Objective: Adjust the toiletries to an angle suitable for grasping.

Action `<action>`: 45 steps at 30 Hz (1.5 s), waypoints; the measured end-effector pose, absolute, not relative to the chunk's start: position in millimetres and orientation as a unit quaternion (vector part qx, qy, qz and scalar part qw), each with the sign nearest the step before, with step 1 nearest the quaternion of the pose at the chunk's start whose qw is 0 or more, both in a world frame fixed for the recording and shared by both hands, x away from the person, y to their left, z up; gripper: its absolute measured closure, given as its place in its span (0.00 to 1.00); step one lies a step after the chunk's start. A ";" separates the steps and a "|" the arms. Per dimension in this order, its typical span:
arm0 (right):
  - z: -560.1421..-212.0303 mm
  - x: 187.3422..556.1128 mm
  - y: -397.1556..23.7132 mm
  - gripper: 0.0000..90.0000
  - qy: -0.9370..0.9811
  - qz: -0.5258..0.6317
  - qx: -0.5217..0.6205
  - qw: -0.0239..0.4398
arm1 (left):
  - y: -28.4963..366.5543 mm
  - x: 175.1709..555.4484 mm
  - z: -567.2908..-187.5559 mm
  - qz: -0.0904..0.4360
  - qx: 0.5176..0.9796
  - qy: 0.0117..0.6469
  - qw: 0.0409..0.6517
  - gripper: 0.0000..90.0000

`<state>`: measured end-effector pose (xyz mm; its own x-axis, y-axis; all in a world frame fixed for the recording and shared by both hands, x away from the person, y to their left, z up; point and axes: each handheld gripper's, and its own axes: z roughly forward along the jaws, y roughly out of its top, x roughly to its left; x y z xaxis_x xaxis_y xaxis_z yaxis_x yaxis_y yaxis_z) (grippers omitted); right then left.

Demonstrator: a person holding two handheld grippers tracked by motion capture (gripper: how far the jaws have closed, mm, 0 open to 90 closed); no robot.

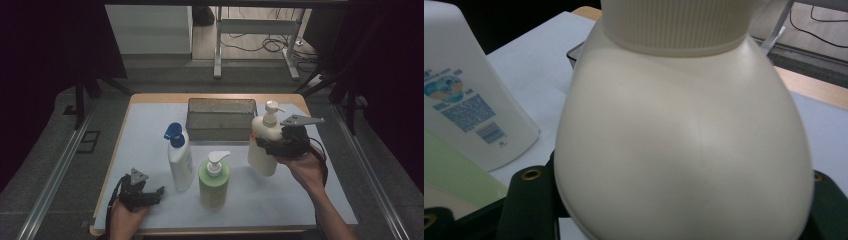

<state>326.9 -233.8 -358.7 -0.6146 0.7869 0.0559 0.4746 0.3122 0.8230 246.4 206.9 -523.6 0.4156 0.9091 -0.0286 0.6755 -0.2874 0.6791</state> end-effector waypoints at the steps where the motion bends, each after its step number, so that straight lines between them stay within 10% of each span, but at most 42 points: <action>1: -357.3 327.9 -232.8 0.41 0.789 0.430 0.399 0.181 | 206.8 246.3 -523.6 0.185 0.780 0.508 0.314 0.14; 45: -319.3 391.3 -168.1 0.41 0.787 0.442 0.385 0.194 | 206.7 246.3 -523.6 0.185 0.780 0.508 0.315 0.14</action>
